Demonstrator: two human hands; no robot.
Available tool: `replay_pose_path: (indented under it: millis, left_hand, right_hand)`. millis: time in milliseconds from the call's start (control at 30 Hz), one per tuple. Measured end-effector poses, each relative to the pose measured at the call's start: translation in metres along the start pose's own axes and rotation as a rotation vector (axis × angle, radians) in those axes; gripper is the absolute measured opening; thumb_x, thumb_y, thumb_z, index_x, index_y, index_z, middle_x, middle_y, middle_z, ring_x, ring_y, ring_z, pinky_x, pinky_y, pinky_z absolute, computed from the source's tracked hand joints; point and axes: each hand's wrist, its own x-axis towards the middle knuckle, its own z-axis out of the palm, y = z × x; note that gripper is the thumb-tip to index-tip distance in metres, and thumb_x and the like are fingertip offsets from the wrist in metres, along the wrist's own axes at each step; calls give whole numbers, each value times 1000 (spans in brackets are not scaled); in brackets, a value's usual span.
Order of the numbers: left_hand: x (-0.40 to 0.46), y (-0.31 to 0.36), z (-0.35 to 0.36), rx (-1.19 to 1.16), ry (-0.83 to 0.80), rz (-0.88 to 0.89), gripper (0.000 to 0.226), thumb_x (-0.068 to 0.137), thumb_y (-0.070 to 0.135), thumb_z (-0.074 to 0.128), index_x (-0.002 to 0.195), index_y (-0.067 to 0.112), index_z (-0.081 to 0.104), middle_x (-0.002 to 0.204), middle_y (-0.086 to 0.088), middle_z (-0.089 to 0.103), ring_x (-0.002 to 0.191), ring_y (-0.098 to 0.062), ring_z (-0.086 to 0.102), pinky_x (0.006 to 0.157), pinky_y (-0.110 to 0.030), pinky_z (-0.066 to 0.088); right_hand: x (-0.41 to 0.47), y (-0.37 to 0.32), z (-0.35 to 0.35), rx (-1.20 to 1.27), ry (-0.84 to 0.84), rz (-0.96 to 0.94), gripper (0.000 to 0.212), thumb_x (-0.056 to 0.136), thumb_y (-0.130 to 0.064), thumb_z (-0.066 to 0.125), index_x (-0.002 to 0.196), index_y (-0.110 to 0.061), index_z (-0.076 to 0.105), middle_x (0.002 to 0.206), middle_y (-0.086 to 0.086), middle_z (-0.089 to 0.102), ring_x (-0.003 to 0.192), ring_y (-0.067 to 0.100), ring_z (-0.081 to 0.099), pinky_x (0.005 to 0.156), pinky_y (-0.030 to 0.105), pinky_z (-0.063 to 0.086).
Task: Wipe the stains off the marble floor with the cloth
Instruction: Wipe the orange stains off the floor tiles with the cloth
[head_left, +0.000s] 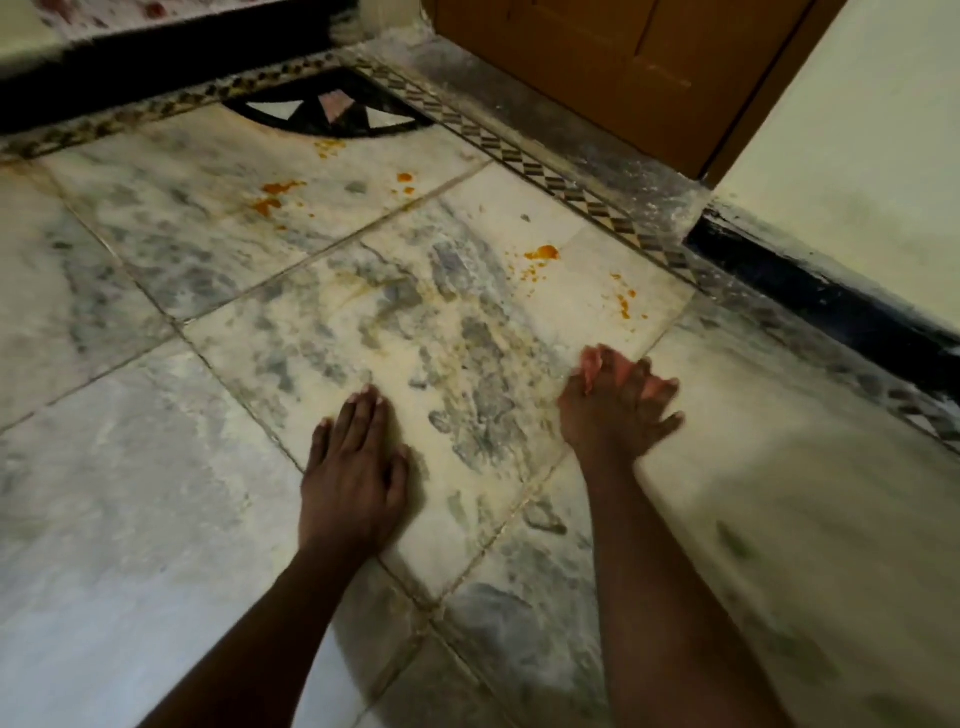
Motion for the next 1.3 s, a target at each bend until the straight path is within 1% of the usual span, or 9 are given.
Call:
replay_pose_path:
  millis: [200, 333, 467, 633, 700, 767, 900, 1100, 1300]
  left_hand:
    - [-2, -1, 0, 15, 22, -112, 81, 99, 57, 30, 164, 8, 28, 174, -9, 21, 162, -24, 20, 132, -44, 15]
    - [-3, 2, -1, 11, 19, -119, 81, 102, 59, 27, 166, 9, 22, 175, -7, 15, 163, -22, 14, 132, -43, 14]
    - [-4, 4, -2, 27, 12, -124, 80, 103, 60, 27, 167, 12, 20, 176, -4, 12, 163, -19, 11, 132, -41, 11]
    - [-4, 2, 0, 35, 15, -133, 81, 102, 61, 28, 165, 11, 26, 175, -4, 16, 162, -19, 16, 132, -40, 13]
    - [-4, 2, 0, 39, 20, -132, 81, 101, 61, 28, 165, 11, 27, 174, -5, 18, 162, -20, 18, 131, -41, 14]
    - [-4, 1, 0, 45, 23, -130, 80, 101, 60, 29, 165, 11, 27, 174, -5, 18, 162, -20, 19, 131, -41, 15]
    - [-4, 2, 1, 56, 29, -131, 79, 101, 59, 32, 164, 11, 29, 174, -6, 21, 161, -22, 21, 130, -40, 14]
    - [-4, 1, 0, 53, 38, -129, 80, 100, 59, 30, 163, 9, 33, 173, -7, 24, 160, -23, 24, 130, -42, 18]
    - [-3, 2, -1, 53, 31, -129, 80, 101, 59, 31, 163, 8, 32, 173, -7, 23, 161, -23, 23, 131, -43, 18]
  right_hand:
    - [-77, -7, 33, -208, -34, -805, 66, 98, -71, 25, 162, -57, 15, 178, -7, 8, 165, 30, -1, 126, 67, 8]
    - [-38, 20, 17, -204, 69, -473, 68, 96, -68, 20, 163, -53, 22, 177, -5, 16, 164, 30, 8, 127, 66, 5]
    - [-8, -39, 23, -55, 50, -125, 64, 104, -57, 24, 166, -39, 23, 178, 7, 7, 163, 40, -2, 129, 60, -5]
    - [-52, -76, 41, 10, 93, -714, 60, 102, -32, 29, 152, -8, 55, 159, 21, 50, 152, 40, 41, 129, 55, 26]
    - [-62, -75, 22, 336, -175, -829, 57, 107, -31, 29, 156, -13, 50, 158, 10, 53, 147, 24, 49, 124, 36, 36]
    - [-57, -77, 10, 759, -378, -638, 47, 111, -31, 42, 155, -18, 50, 148, 3, 61, 125, 11, 65, 97, 22, 54]
    - [-38, -91, -17, 1320, -725, -89, 41, 110, -37, 51, 148, -24, 48, 116, 23, 75, 76, 37, 78, 56, 39, 63]
    - [-26, -84, -39, 1258, -1015, -49, 48, 107, -53, 44, 139, -25, 66, 130, 9, 76, 107, 44, 75, 66, 36, 64]
    - [-28, -92, -23, 1092, -610, -91, 37, 91, -3, 67, 126, -11, 59, 114, 15, 72, 90, 30, 75, 72, 39, 59]
